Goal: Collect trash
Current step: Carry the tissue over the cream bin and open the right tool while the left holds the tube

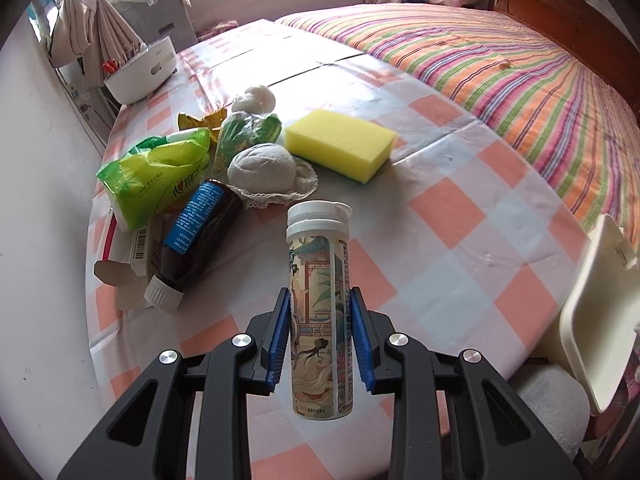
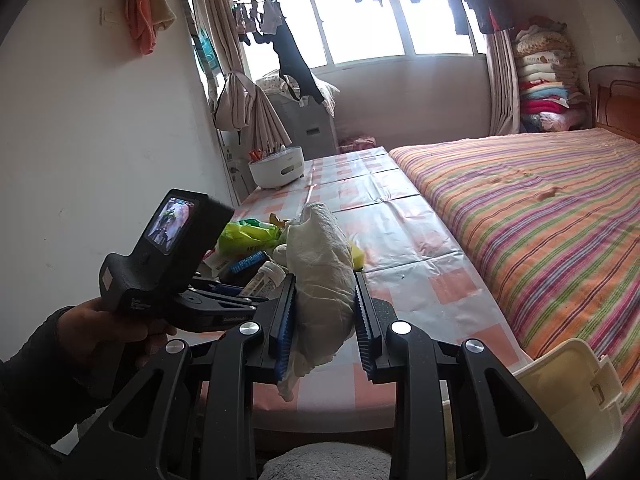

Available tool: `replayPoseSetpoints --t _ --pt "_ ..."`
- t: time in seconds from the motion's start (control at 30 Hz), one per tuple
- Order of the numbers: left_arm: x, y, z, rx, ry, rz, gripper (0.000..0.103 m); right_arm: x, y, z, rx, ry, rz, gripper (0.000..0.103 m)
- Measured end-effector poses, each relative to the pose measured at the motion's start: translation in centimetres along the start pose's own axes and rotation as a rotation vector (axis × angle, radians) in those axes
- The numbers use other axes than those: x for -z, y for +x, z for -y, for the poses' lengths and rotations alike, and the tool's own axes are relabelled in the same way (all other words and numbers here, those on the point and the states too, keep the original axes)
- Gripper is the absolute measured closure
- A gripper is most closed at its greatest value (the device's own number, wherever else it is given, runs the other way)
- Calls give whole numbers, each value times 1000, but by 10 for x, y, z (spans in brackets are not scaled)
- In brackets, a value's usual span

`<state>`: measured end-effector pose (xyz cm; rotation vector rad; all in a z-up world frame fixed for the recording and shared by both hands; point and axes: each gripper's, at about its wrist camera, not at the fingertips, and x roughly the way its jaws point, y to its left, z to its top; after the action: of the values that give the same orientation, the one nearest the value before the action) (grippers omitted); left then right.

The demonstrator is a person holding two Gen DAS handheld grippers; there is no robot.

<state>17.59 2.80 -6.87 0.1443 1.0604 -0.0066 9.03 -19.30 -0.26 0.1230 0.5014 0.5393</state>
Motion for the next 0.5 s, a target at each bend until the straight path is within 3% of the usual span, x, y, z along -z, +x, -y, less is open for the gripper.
replayPoseSetpoints --t 0.5 --pt "18 -48 55 65 98 101 75 19 -61 29 172 50 25 76"
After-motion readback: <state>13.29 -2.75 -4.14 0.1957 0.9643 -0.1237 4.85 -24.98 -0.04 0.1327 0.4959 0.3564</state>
